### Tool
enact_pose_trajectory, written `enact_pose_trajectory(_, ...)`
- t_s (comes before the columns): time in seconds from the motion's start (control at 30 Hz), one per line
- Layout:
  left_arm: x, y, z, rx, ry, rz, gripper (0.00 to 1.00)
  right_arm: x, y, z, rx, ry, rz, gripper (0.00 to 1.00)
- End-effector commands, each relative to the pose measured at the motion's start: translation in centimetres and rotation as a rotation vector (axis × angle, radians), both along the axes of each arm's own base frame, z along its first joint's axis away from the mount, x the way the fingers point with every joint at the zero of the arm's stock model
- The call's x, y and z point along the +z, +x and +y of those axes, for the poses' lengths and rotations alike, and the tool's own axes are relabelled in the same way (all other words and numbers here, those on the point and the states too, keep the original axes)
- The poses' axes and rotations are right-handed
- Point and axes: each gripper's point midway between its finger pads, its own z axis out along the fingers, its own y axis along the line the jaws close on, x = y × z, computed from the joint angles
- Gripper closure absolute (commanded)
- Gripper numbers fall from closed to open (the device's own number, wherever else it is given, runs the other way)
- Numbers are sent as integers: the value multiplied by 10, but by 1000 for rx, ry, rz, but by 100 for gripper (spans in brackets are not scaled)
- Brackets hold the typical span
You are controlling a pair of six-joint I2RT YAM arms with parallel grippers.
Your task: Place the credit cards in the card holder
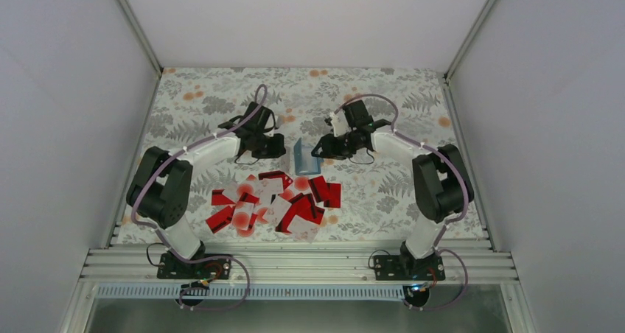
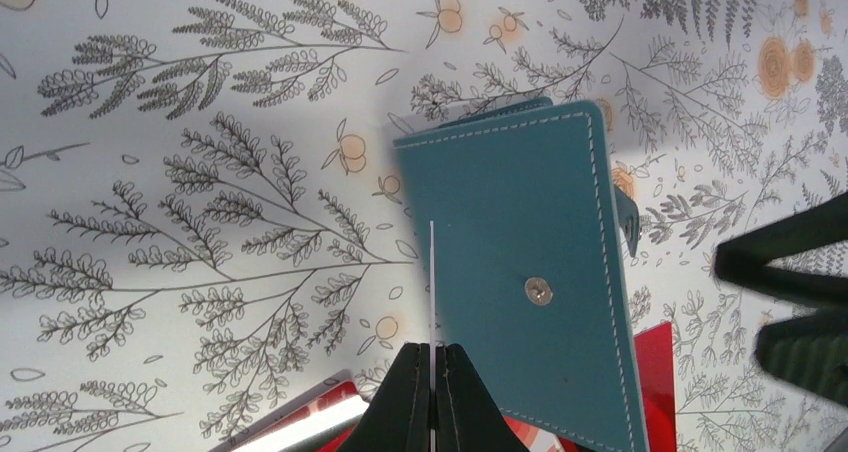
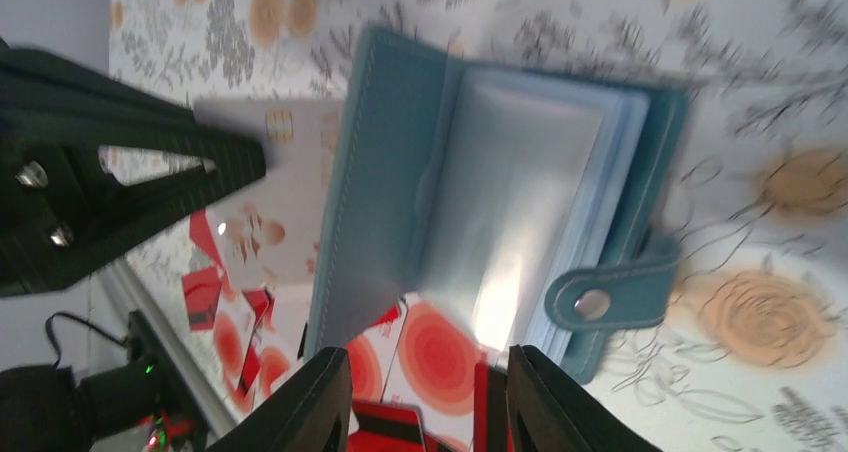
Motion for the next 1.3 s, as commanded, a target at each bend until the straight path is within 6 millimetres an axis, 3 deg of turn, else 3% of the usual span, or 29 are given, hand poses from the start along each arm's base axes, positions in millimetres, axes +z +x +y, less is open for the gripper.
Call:
enact_pose_trajectory(0.0, 6, 13, -6, -2, -10, -33, 98, -2, -17, 12, 59, 99, 90, 60)
enact_pose_trajectory(0.3, -3, 15, -9, -7, -14, -20, 98, -31, -28, 17, 96, 104, 206, 60)
enact_pose_trajectory(0.57, -7, 15, -10, -13, -12, -12, 97, -47, -16, 16, 66, 47, 203, 59)
enact_pose_trajectory(1.27, -28, 9, -16, -45, -28, 38, 98, -74, -12, 21, 52, -18, 247, 60)
